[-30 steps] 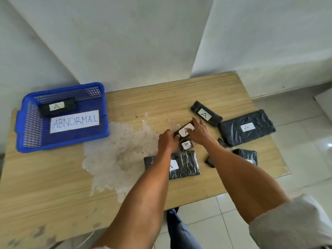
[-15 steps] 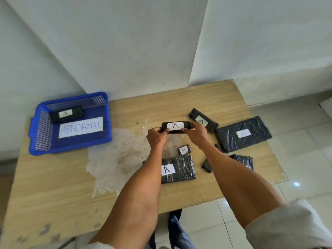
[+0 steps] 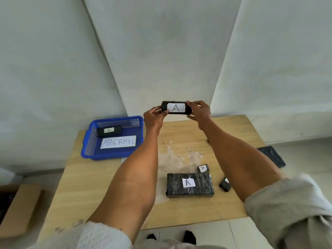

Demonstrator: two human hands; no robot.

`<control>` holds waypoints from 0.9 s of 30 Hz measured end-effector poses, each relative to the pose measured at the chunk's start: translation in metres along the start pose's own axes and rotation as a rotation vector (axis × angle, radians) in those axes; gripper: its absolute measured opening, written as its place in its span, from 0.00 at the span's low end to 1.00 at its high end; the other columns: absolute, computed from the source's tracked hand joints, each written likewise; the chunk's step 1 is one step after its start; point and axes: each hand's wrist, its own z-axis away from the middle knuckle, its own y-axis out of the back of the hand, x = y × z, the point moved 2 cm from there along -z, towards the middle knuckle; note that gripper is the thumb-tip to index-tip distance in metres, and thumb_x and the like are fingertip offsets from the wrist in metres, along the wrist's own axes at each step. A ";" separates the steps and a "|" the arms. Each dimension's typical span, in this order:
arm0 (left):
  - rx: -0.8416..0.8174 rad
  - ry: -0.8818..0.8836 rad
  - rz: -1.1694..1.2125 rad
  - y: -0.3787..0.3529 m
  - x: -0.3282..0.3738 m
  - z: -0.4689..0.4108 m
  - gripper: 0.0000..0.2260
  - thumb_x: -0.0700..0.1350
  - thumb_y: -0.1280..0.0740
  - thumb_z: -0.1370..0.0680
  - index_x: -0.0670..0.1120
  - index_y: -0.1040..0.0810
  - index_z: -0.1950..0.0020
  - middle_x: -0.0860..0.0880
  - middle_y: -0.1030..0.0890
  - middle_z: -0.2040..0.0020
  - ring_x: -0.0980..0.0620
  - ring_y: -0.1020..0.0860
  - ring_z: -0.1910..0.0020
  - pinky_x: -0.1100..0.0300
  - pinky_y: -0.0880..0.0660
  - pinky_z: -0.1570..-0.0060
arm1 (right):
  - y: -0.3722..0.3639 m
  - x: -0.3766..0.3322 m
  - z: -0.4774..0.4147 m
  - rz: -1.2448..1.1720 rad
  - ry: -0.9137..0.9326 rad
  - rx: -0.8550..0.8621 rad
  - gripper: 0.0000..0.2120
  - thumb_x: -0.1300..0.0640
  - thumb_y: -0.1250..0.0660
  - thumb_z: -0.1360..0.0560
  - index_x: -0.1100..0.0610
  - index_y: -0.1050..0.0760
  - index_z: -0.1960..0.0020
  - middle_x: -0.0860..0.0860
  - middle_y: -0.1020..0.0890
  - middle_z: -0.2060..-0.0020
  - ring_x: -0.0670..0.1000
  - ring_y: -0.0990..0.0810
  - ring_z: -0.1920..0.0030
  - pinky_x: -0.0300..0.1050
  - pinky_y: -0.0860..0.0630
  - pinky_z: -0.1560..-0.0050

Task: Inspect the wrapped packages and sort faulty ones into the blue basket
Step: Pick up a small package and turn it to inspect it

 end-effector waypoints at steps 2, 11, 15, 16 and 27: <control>0.029 -0.047 0.028 0.015 0.006 0.000 0.15 0.39 0.22 0.30 0.40 0.16 0.43 0.47 0.15 0.54 0.57 0.18 0.59 0.69 0.23 0.58 | -0.014 -0.010 0.006 0.016 0.032 -0.013 0.11 0.53 0.20 0.30 0.55 0.22 0.58 0.61 0.17 0.49 0.60 0.15 0.50 0.46 0.17 0.64; 0.102 -0.105 0.030 0.050 0.019 0.007 0.13 0.40 0.23 0.28 0.41 0.15 0.44 0.51 0.15 0.56 0.52 0.17 0.54 0.57 0.20 0.47 | -0.053 -0.022 0.030 0.050 0.117 0.019 0.09 0.53 0.21 0.30 0.53 0.20 0.61 0.55 0.17 0.58 0.59 0.14 0.52 0.45 0.16 0.64; 0.160 0.012 0.113 0.060 0.019 0.001 0.09 0.46 0.22 0.30 0.46 0.13 0.53 0.51 0.14 0.60 0.51 0.17 0.57 0.52 0.18 0.47 | -0.058 -0.024 0.033 0.034 0.156 -0.124 0.09 0.55 0.21 0.29 0.55 0.17 0.51 0.56 0.16 0.55 0.57 0.14 0.49 0.47 0.15 0.52; 0.186 0.061 0.171 0.062 0.022 -0.001 0.08 0.49 0.22 0.31 0.47 0.14 0.57 0.51 0.15 0.63 0.50 0.16 0.58 0.51 0.18 0.48 | -0.059 -0.024 0.035 0.013 0.157 -0.205 0.12 0.58 0.21 0.29 0.56 0.18 0.47 0.56 0.15 0.54 0.57 0.14 0.48 0.47 0.16 0.48; 0.191 0.120 0.165 0.071 0.049 -0.016 0.15 0.52 0.23 0.28 0.42 0.19 0.55 0.43 0.16 0.52 0.46 0.16 0.55 0.68 0.23 0.72 | -0.053 -0.026 0.039 0.143 0.345 -0.227 0.23 0.66 0.20 0.34 0.53 0.18 0.41 0.52 0.13 0.50 0.47 0.14 0.53 0.41 0.21 0.50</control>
